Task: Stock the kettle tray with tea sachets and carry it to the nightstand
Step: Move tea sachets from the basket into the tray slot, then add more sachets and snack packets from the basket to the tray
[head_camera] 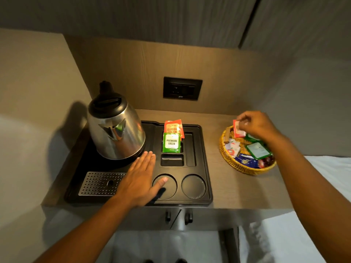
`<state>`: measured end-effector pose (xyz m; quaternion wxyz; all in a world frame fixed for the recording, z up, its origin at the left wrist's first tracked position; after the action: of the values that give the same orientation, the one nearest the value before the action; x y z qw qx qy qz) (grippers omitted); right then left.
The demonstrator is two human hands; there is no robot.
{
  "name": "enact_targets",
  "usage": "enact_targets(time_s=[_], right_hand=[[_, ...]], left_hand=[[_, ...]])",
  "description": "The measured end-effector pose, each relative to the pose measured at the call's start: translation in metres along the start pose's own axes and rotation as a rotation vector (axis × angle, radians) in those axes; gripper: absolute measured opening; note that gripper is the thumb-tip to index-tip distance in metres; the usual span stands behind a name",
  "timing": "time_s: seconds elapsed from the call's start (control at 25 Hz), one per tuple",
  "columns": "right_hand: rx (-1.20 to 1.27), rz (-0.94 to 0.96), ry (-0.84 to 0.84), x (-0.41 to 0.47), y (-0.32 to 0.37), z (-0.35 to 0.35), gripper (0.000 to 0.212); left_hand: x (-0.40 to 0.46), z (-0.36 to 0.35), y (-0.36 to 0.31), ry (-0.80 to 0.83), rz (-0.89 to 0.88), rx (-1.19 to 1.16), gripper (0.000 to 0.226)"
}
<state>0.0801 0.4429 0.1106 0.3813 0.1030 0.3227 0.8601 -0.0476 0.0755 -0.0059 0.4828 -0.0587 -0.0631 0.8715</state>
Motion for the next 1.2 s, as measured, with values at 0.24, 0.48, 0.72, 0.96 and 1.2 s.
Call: enact_targets(time_s=[0.24, 0.48, 0.72, 0.96, 1.2], right_hand=[[-0.29, -0.21, 0.114, -0.025, -0.063, -0.029, 0.053], [-0.217, -0.228, 0.163, -0.017, -0.059, -0.055, 0.03], [-0.349, -0.168, 0.104, -0.028, -0.039, -0.004, 0.011], [-0.159, 0.165, 0.18, -0.053, 0.088, -0.077, 0.008], [-0.374, 0.19, 0.43, -0.07, 0.115, -0.207, 0.025]], left_hand=[[0.002, -0.001, 0.0, 0.01, 0.011, 0.003, 0.094], [0.001, 0.003, -0.002, 0.017, 0.008, 0.005, 0.093], [0.0, 0.007, -0.003, -0.009, 0.006, -0.005, 0.091], [-0.001, 0.006, -0.002, -0.007, -0.005, -0.016, 0.091], [-0.001, 0.005, -0.002, -0.003, 0.006, -0.021, 0.09]])
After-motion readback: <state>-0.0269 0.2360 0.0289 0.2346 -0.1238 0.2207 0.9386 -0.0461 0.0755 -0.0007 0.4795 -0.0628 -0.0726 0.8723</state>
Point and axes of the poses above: each hand's wrist, its own x-axis towards the middle knuckle, its own z-axis out of the back of the hand, y = z × x, the point moved 9 cm from there along x, towards the middle knuckle, and after that the axes turned 5 degrees about x, right-handed, at the moved point
